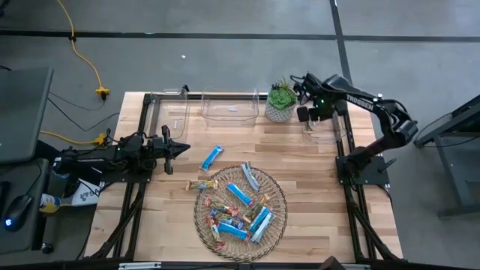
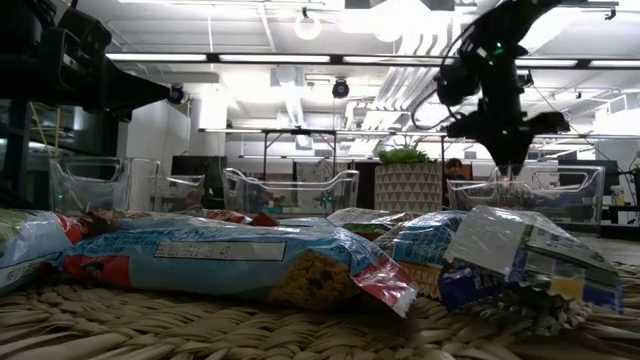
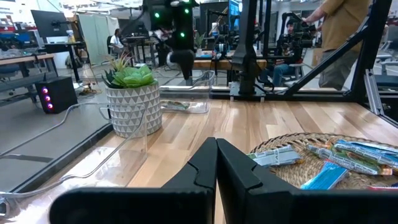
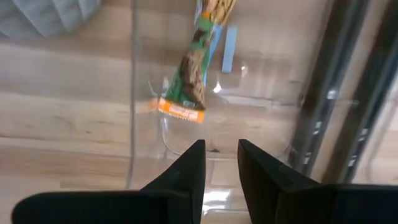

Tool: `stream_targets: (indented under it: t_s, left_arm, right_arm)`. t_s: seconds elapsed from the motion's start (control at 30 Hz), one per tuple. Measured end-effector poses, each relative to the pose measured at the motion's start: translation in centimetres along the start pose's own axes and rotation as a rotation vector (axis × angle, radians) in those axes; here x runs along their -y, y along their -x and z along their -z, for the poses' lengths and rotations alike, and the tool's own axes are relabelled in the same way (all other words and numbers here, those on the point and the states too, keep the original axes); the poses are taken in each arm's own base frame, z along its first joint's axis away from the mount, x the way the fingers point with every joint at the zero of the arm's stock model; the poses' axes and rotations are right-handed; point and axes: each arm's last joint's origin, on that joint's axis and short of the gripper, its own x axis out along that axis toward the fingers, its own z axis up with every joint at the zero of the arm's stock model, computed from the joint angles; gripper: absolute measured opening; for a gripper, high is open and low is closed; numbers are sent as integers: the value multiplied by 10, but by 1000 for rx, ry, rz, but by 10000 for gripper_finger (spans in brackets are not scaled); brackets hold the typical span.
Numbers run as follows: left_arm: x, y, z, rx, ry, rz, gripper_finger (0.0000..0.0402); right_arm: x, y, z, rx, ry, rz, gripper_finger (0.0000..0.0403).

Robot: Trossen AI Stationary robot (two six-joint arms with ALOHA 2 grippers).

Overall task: Pick and place Granola Bars by type
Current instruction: Put the yellow granola bar into the right transparent bin

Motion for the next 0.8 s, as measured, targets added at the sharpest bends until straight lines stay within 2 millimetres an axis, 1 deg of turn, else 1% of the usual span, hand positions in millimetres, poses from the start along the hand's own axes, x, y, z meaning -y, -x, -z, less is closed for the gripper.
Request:
stream_targets:
  t_s: [0.13, 0.2, 0.3, 0.43, 0.57, 0.8]
  left_arm:
    - [0, 0, 0, 0, 0, 0, 3]
    - [0, 0, 0, 1, 0, 0, 3]
    - [0, 0, 0, 1, 0, 0, 3]
    - [0, 0, 0, 0, 0, 0, 3]
    - [0, 0, 0, 0, 0, 0, 3]
    - [0, 0, 0, 0, 0, 0, 3]
  right_arm:
    - [1, -16, 9, -27, 3, -2, 78]
    - [1, -20, 13, -25, 10, -3, 78]
    - [2, -24, 16, -21, 7, -6, 78]
    - [2, -23, 16, -6, 7, -13, 82]
    - [1, -23, 15, 7, 15, -14, 103]
    - [0, -23, 12, 38, 22, -33, 158]
